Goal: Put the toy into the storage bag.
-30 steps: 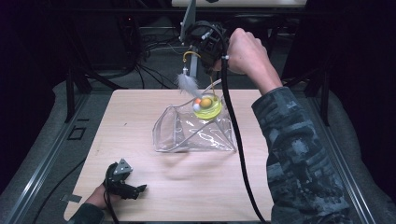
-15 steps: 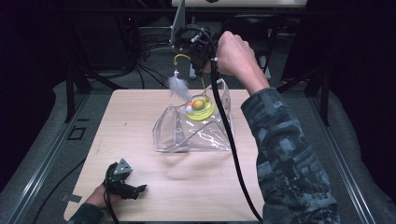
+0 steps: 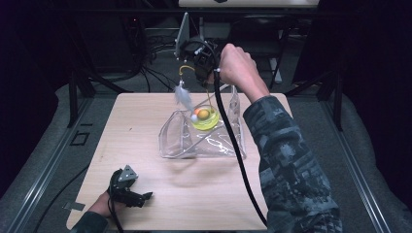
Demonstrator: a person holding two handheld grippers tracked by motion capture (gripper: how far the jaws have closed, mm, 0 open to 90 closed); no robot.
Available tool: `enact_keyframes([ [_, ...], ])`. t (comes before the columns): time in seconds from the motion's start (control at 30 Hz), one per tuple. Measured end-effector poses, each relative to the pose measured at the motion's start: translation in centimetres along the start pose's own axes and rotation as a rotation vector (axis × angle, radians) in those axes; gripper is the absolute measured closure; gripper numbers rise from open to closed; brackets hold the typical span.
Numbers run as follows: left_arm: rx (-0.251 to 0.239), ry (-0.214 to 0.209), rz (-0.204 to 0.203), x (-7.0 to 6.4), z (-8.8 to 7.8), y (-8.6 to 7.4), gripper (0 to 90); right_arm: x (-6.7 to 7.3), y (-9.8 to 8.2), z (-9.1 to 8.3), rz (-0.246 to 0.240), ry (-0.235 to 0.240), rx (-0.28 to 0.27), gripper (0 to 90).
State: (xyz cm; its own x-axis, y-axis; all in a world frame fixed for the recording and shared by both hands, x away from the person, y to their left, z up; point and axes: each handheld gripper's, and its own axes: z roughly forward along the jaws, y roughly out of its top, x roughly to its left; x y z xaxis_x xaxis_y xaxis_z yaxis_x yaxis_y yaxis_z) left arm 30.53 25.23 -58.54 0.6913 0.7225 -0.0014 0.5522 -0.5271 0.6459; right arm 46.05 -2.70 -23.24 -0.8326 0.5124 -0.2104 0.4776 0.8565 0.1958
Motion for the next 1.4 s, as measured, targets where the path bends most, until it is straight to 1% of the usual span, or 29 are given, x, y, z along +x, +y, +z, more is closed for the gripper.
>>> enact_keyframes([
  [0.13, 0.0, -0.002, 0.001, 0.0, 0.0, 0.0, 0.0, -0.2, -0.1, 0.9, 0.011, 0.006, 0.002, 87.8],
  [0.5, 0.0, -0.002, 0.002, 0.0, 0.0, 0.0, 0.0, -0.8, -1.2, 3.3, 0.029, 0.033, 0.034, 87.8],
  [0.57, -0.001, -0.001, 0.0, 0.0, 0.0, 0.0, 0.0, -0.8, -1.6, 3.7, 0.042, 0.037, 0.033, 87.8],
  [0.67, -0.001, -0.002, 0.0, 0.0, 0.0, 0.0, 0.0, -0.9, -2.2, 4.4, 0.042, 0.041, 0.045, 87.8],
  [0.83, -0.001, -0.003, 0.0, 0.0, 0.0, 0.0, 0.0, -1.0, -3.5, 6.2, 0.05, 0.061, 0.053, 87.8],
  [1.0, -0.001, -0.003, 0.001, 0.0, 0.0, 0.0, 0.0, -1.2, -4.6, 7.5, 0.066, 0.069, 0.054, 87.8],
  [1.17, -0.001, -0.004, 0.001, 0.0, 0.0, 0.0, 0.0, -1.2, -5.5, 8.4, 0.067, 0.075, 0.057, 87.8],
  [1.23, -0.001, -0.003, 0.001, 0.0, 0.0, 0.0, 0.0, -1.2, -5.7, 8.7, 0.077, 0.082, 0.054, 87.8],
  [1.4, -0.001, -0.003, 0.001, 0.0, 0.0, 0.0, 0.0, -1.2, -6.2, 9.6, 0.085, 0.094, 0.063, 87.8],
])
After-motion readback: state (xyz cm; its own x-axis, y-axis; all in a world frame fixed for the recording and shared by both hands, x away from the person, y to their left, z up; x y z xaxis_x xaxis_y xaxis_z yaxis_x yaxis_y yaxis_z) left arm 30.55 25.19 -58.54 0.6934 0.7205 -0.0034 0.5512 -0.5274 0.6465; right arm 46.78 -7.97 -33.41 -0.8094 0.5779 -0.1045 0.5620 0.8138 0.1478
